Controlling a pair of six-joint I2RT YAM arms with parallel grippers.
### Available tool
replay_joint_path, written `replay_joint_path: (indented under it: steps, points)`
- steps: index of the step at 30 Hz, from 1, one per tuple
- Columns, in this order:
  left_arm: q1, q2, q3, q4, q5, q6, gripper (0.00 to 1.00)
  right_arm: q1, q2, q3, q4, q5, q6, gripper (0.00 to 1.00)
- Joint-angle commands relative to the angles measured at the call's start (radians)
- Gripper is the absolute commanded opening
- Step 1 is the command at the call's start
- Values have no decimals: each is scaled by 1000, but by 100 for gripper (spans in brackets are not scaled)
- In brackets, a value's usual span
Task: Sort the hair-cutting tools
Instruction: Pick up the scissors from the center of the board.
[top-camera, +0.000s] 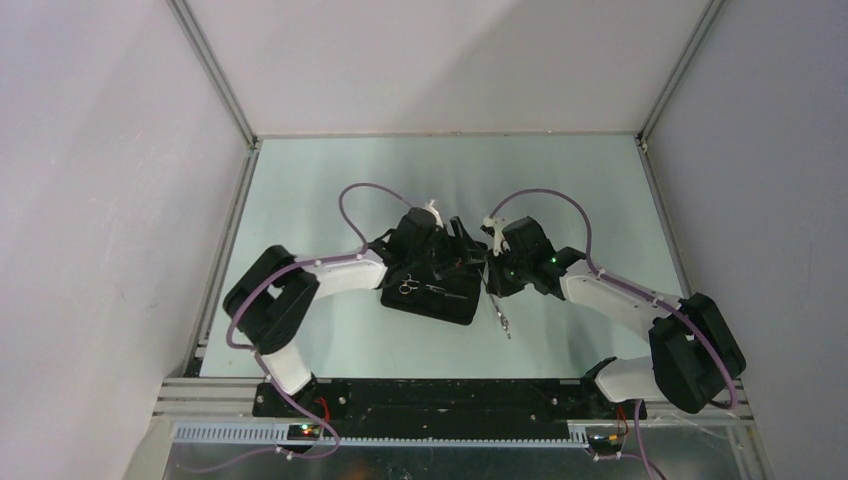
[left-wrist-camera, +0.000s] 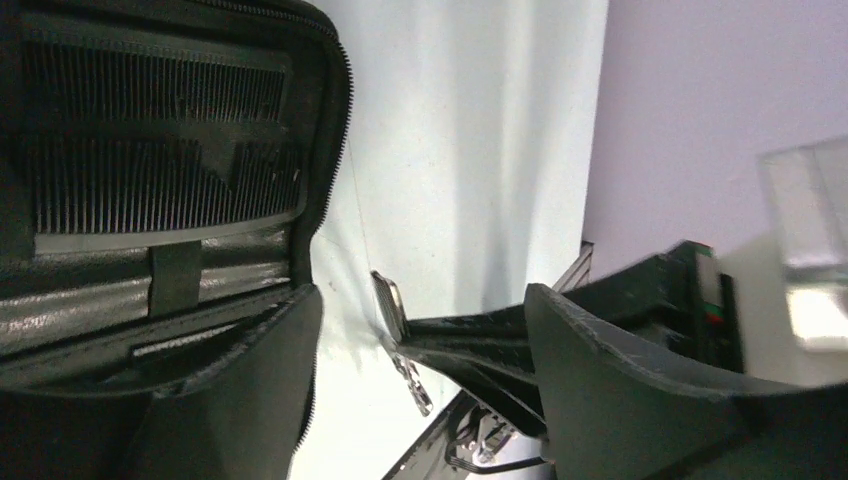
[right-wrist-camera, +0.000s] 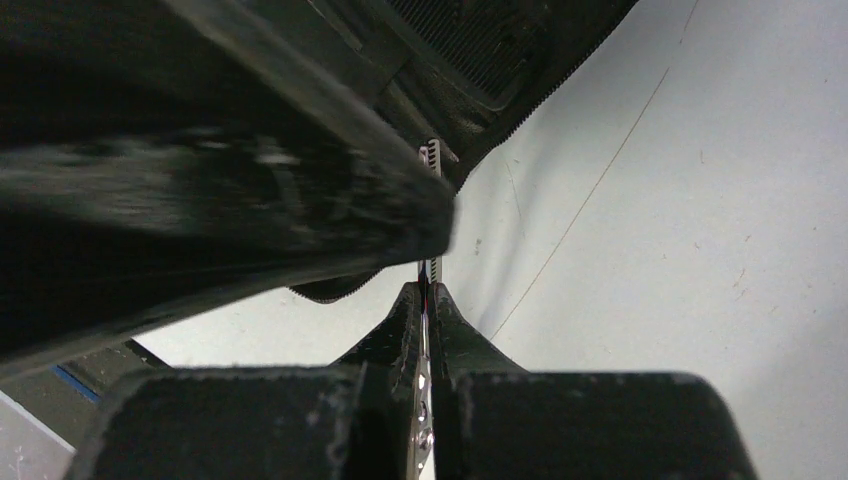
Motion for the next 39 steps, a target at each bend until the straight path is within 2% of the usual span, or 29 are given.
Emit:
replay_joint_path:
  steps: [1, 7, 11, 13, 14, 16, 18, 20, 22, 23, 24, 25, 27, 29, 31, 39]
  points:
    - [-15, 56, 62, 1, 23, -69, 77, 6, -20, -4, 60, -8, 1, 0]
    - [-29, 105, 93, -36, 28, -103, 66, 6, -19, -4, 61, 0, -2, 0]
    - [-43, 132, 127, -63, 32, -120, 53, 6, -22, -4, 66, 1, -4, 0]
    - [-48, 144, 138, -62, 38, -135, 43, 6, -24, -4, 69, 0, -6, 0]
    - [-50, 149, 140, -58, 41, -148, 33, 6, -23, -4, 71, -1, -7, 0]
    - [-51, 147, 142, -46, 46, -175, 19, 7, -29, -4, 72, 0, -8, 0]
    - [-50, 130, 137, -35, 56, -202, 8, 6, -47, -4, 67, 4, -13, 0]
    - [-51, 93, 132, -45, 58, -234, 1, 8, -93, -1, 48, 15, -22, 3]
    - [-50, 47, 127, -82, 45, -256, 0, 16, -163, 4, 18, 44, -42, 17]
    - [-49, 14, 127, -95, 38, -266, 0, 26, -219, 6, -4, 68, -65, 31]
    - [-45, -4, 125, -124, 26, -273, 0, 33, -247, 8, -14, 84, -78, 38]
    - [-42, -38, 125, -141, 21, -276, 0, 49, -307, 8, -34, 110, -108, 51]
    - [-26, -82, 127, -197, 13, -282, 0, 73, -379, 9, -62, 137, -160, 64]
    - [-2, -124, 127, -263, 20, -290, 0, 100, -435, 9, -87, 146, -210, 70]
    - [32, -168, 126, -330, 37, -287, 0, 134, -475, 9, -102, 155, -250, 73]
    - [183, -323, 161, -642, 27, -180, 0, 375, -493, 11, -25, 305, -435, 77]
